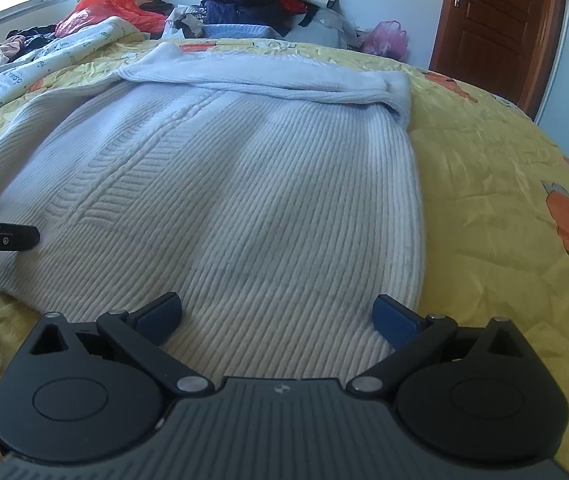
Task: Fold small clothes
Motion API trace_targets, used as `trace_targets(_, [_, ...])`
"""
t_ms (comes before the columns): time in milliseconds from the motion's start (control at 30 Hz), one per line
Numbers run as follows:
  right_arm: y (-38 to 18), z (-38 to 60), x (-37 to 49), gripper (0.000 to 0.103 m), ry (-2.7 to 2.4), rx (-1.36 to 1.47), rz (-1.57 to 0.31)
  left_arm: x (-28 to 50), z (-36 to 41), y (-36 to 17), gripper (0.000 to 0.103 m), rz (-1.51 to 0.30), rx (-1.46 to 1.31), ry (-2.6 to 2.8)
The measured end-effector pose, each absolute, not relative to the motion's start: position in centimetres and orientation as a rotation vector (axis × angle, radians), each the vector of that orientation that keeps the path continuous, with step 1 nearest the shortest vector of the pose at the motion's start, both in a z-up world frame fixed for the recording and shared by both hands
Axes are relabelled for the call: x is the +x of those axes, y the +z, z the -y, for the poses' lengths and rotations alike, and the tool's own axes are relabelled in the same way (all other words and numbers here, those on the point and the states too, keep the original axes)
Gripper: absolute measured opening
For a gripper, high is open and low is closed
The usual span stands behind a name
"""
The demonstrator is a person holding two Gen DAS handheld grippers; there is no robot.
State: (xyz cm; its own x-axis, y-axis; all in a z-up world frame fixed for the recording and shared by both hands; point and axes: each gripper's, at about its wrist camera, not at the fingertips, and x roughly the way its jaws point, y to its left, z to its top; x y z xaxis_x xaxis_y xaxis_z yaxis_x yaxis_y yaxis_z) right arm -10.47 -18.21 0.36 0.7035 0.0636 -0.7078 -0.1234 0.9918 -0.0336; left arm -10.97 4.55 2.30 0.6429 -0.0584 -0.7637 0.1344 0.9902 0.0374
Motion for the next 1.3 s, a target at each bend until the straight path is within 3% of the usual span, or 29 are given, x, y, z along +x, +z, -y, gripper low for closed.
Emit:
trace_targets(233, [1.5, 18.1, -11.9, 0.102, 0.162, -0.103, -0.824, -12.2, -5.0, 3.8, 0.103, -0.862, 0.113, -0.137])
trace_targets(367, [3.6, 20.5, -12.8, 0.098, 0.243, -0.009, -0.811, -13.5, -7.5, 6.5, 0.103, -0.743, 0.113, -0.120])
trace_targets(467, [4.1, 24.8, -12.2, 0.088, 0.204, 0.169, -0.835, -12.3, -10.3, 6.3, 0.103, -0.744, 0.063, -0.092])
trace_targets(533, [3.2, 27.4, -11.4, 0.075, 0.165, 0.283, -0.877, -10.7, -11.9, 5.1, 0.103, -0.809, -0.016, -0.097])
trace_targets(667, [2.0, 29.1, -10.5, 0.074, 0.206, 0.377, -0.905, -8.7, -14.3, 3.0, 0.103, -0.886, -0.211, -0.137])
trace_targets(800, [1.4, 28.5, -10.0, 0.063, 0.318, 0.466, -0.945, -8.1, -15.8, 2.8, 0.103, -0.848, -0.392, -0.232])
trace_targets(867, [1.3, 28.4, -9.9, 0.062, 0.338, 0.484, -0.939, -7.6, -16.7, 2.3, 0.102, -0.851, -0.466, -0.238])
trace_targets(1000, [0.6, 30.2, -9.3, 0.043, 0.346, 0.619, -0.958, -7.2, -18.0, 2.4, 0.101, -0.843, -0.577, -0.250])
trace_targets(1033, [0.3, 30.8, -9.1, 0.036, 0.348, 0.659, -0.960, -7.0, -18.5, 2.5, 0.098, -0.832, -0.607, -0.246])
trace_targets(1067, [0.0, 31.1, -9.0, 0.031, 0.343, 0.678, -0.964, -6.8, -19.0, 2.6, 0.088, -0.826, -0.624, -0.236])
trace_targets(1100, [-0.1, 31.2, -8.9, 0.030, 0.329, 0.677, -0.970, -6.4, -19.4, 2.7, 0.074, -0.829, -0.633, -0.225])
trace_targets(1167, [-0.3, 31.3, -8.8, 0.027, 0.324, 0.674, -0.973, -5.5, -20.2, 2.9, 0.062, -0.831, -0.633, -0.207])
trace_targets(1300, [-0.5, 31.6, -8.9, 0.027, 0.329, 0.678, -0.975, -4.3, -21.3, 3.9, 0.062, -0.790, -0.599, -0.226])
